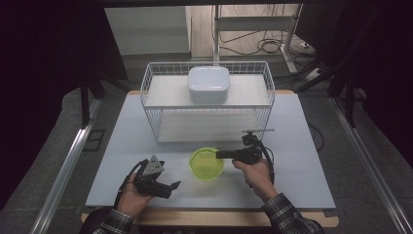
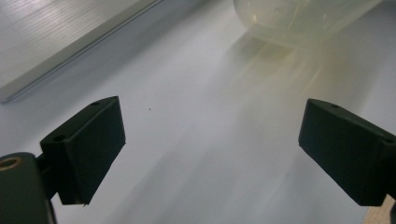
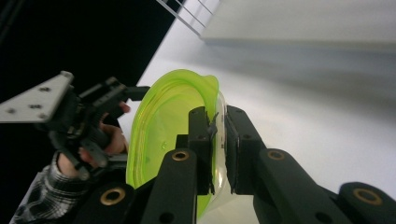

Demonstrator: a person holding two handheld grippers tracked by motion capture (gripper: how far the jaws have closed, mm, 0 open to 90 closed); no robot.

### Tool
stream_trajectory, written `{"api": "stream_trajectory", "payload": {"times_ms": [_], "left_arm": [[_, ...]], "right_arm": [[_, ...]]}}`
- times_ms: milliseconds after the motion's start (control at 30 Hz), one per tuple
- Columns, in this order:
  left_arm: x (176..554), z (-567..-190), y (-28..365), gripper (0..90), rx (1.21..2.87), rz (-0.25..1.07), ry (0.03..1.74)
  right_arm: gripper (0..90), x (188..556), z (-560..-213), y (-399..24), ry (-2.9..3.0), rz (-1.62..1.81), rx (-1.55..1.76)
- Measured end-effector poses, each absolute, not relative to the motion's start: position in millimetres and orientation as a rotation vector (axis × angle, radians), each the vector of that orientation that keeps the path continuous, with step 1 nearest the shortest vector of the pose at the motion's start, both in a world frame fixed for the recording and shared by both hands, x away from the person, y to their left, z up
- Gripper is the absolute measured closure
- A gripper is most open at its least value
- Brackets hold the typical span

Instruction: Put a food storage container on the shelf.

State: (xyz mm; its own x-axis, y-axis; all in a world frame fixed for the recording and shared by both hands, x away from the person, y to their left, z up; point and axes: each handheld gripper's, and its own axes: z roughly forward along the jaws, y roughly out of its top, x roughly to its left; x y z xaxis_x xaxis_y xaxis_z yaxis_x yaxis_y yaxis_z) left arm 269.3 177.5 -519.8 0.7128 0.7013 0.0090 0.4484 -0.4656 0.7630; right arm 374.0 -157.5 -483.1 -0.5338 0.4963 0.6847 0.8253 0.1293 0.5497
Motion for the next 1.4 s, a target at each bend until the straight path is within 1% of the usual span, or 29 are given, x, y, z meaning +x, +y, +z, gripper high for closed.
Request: {"api": "stream_trajectory", "payload": {"times_ms": [333, 633, 1100, 1400], "left_arm": [[269, -519, 178, 4.5, 2.128, 0.425, 0.867], [270, -520, 177, 3.9, 2.137, 0.426, 0.857], [270, -522, 175, 3.9, 2.148, 0.417, 0.852], [270, -523, 174, 4.1, 2.157, 0.41, 0.851]], "right_arm": [[82.0, 373, -438, -163, -2.041, -1.475, -1.247], [82.0, 381, -393, -168, -2.032, -1.557, -1.212], [82.0, 393, -337, -175, -2.01, -1.654, -1.214], [82.0, 408, -290, -172, -1.991, -1.739, -1.237]]}}
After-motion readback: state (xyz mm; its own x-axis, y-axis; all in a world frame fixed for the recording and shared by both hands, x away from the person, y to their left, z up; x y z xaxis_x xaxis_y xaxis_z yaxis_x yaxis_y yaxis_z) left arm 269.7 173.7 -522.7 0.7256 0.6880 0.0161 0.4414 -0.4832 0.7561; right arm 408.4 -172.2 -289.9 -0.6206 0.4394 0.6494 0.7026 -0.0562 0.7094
